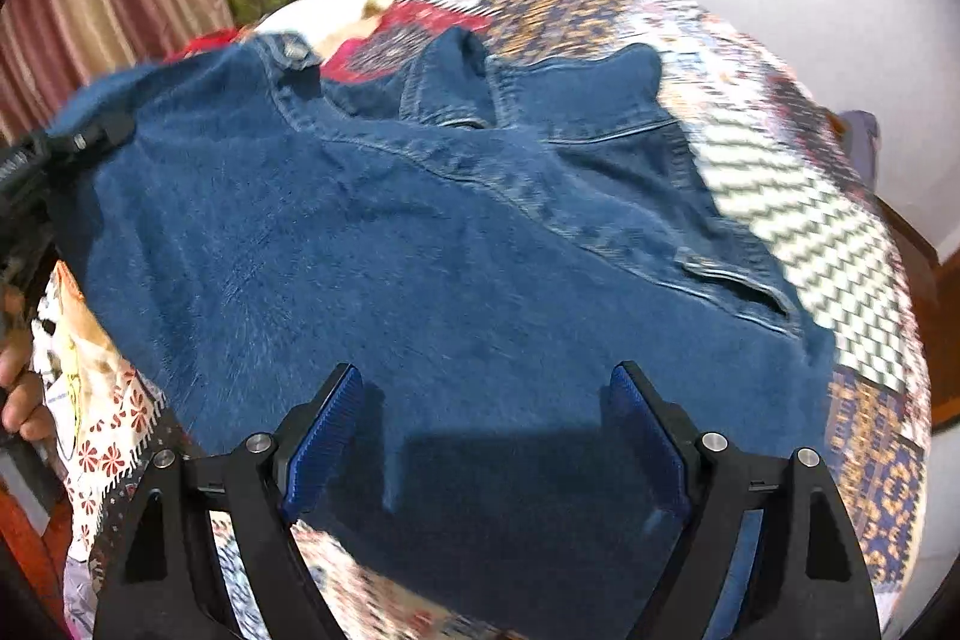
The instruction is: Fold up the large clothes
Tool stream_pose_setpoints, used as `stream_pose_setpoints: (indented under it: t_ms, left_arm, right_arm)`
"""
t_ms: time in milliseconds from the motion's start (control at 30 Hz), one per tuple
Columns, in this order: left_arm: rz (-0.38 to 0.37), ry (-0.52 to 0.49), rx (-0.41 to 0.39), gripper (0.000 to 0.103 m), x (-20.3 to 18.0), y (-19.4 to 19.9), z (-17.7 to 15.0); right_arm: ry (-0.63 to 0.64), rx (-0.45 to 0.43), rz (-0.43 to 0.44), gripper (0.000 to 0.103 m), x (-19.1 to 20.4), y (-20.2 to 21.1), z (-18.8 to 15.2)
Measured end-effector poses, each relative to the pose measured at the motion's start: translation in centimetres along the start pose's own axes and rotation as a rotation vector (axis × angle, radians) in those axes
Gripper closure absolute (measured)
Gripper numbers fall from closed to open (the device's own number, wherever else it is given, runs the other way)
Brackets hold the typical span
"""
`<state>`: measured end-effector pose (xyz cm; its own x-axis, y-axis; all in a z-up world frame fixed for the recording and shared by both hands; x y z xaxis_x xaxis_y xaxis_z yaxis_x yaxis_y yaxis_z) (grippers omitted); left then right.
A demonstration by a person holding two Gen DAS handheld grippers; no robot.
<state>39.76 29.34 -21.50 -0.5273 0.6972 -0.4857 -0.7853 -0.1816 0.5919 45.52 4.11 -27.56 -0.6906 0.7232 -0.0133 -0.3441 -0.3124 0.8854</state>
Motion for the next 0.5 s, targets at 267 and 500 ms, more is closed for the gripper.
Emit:
stream_pose_setpoints:
  t_ms: [267, 500]
  left_arm:
    - [0.033, -0.245, -0.118, 0.072, -3.8, 2.4, -0.4]
    - [-0.043, -0.376, -0.131, 0.080, -10.3, 2.4, -0.5]
  right_arm:
    - [0.078, 0.055, 0.000, 0.016, 2.8, -3.7, -0.3]
    - [-0.058, 0.014, 0.042, 0.016, -2.4, 0.7, -1.0]
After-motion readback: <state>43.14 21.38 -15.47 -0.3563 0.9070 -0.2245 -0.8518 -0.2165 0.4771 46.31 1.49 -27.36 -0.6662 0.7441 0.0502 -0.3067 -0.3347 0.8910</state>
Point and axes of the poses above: each gripper's, at about its wrist camera, not at the fingertips, and y roughly against the way its jaws point, x to its left, z to its top, the point moved 8 cm from there along -y, roughly the way its jaws point, and after that the axes turned 6 degrees about y, right-handed, at the moved point
